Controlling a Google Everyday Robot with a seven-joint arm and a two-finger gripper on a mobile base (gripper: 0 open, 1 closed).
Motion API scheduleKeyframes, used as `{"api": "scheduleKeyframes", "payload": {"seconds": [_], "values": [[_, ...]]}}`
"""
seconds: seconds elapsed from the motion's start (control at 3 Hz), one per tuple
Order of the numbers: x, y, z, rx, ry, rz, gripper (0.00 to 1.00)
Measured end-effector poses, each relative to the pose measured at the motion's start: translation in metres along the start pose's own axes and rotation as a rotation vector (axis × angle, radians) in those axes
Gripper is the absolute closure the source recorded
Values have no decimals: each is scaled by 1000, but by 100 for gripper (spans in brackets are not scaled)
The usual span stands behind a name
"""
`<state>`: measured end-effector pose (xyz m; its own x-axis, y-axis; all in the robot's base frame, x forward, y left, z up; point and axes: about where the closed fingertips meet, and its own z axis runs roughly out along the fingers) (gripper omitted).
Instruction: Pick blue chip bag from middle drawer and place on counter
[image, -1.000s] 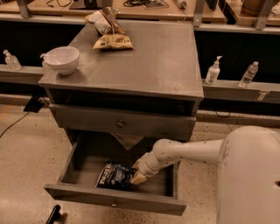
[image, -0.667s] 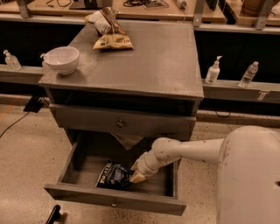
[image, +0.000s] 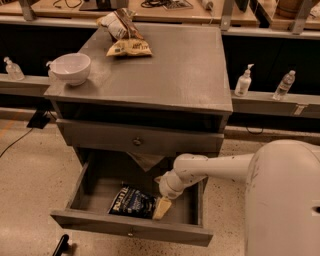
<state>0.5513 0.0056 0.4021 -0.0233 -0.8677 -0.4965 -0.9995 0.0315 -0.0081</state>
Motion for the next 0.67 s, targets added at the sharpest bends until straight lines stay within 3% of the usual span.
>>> {"api": "scheduleKeyframes", "payload": {"seconds": [0.33, 0.67], "values": [[3, 1, 3, -3, -28, 31, 0], [5, 3, 16, -13, -57, 56, 0]]}}
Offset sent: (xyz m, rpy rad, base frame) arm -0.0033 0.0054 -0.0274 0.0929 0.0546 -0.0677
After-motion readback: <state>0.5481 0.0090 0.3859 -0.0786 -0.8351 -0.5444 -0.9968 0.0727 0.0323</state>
